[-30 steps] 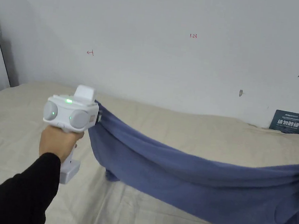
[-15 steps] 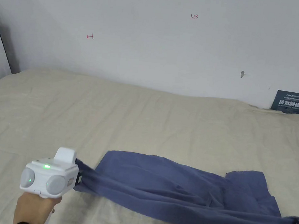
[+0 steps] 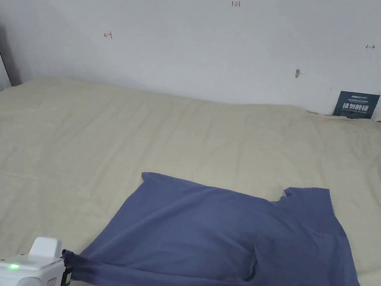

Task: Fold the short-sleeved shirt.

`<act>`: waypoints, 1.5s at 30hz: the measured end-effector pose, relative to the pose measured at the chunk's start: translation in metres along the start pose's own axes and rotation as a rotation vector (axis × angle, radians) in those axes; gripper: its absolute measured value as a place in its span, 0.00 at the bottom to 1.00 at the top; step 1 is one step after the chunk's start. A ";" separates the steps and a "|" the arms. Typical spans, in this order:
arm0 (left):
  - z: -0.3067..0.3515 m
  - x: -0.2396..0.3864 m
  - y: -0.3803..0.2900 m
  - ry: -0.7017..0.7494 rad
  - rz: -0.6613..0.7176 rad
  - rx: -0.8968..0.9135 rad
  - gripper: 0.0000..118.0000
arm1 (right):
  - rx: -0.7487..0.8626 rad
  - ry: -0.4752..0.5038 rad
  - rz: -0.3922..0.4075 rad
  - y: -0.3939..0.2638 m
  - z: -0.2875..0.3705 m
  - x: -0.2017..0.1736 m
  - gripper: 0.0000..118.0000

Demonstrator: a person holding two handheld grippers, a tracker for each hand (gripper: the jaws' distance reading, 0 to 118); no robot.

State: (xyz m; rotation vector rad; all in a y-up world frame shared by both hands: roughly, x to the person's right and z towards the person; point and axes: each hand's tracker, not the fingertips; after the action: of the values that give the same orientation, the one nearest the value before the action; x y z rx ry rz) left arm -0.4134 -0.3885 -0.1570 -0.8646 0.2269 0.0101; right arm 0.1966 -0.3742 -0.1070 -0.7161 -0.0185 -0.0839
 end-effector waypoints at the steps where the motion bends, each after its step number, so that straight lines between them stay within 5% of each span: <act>1: 0.003 -0.002 -0.009 0.000 -0.002 -0.008 0.00 | -0.011 -0.001 -0.002 -0.008 0.005 0.001 0.03; 6: 0.007 -0.010 -0.049 0.001 0.002 -0.060 0.00 | -0.075 -0.037 0.021 -0.041 0.015 0.004 0.03; 15: -0.003 0.003 -0.076 0.042 -0.004 -0.110 0.00 | -0.235 -0.074 -0.061 -0.079 -0.023 0.010 0.03; 20: 0.000 0.008 -0.072 0.065 -0.015 -0.124 0.13 | -0.236 -0.089 -0.041 -0.069 -0.017 0.005 0.08; 21: 0.002 0.010 -0.072 0.095 -0.029 -0.121 0.21 | -0.242 -0.099 -0.028 -0.066 -0.013 0.004 0.16; 24: 0.010 0.009 -0.067 0.106 -0.029 -0.101 0.75 | -0.240 -0.093 -0.017 -0.056 -0.002 0.006 0.65; 25: 0.015 0.009 -0.063 0.074 0.000 -0.071 0.93 | -0.209 -0.075 -0.028 -0.050 0.005 0.007 0.73; 27: 0.030 0.009 -0.051 0.022 0.047 0.011 1.00 | -0.143 -0.060 -0.041 -0.034 0.021 0.004 0.74; 39: 0.120 0.039 0.025 -0.078 0.044 0.348 0.93 | 0.233 -0.031 0.002 0.056 0.098 -0.017 0.69; 41: 0.129 0.042 0.025 -0.102 0.027 0.416 0.67 | 0.268 -0.043 0.025 0.058 0.105 -0.023 0.50; 44: 0.135 0.048 0.021 -0.112 0.014 0.446 0.18 | 0.303 -0.079 0.064 0.058 0.111 -0.031 0.05; 45: 0.135 0.049 0.019 -0.113 0.014 0.442 0.10 | 0.311 -0.084 0.075 0.057 0.112 -0.033 0.02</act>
State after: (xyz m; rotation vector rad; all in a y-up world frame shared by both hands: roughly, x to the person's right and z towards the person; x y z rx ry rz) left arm -0.3415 -0.2779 -0.0968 -0.4202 0.1212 0.0213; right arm 0.1695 -0.2551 -0.0615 -0.4083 -0.0836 0.0214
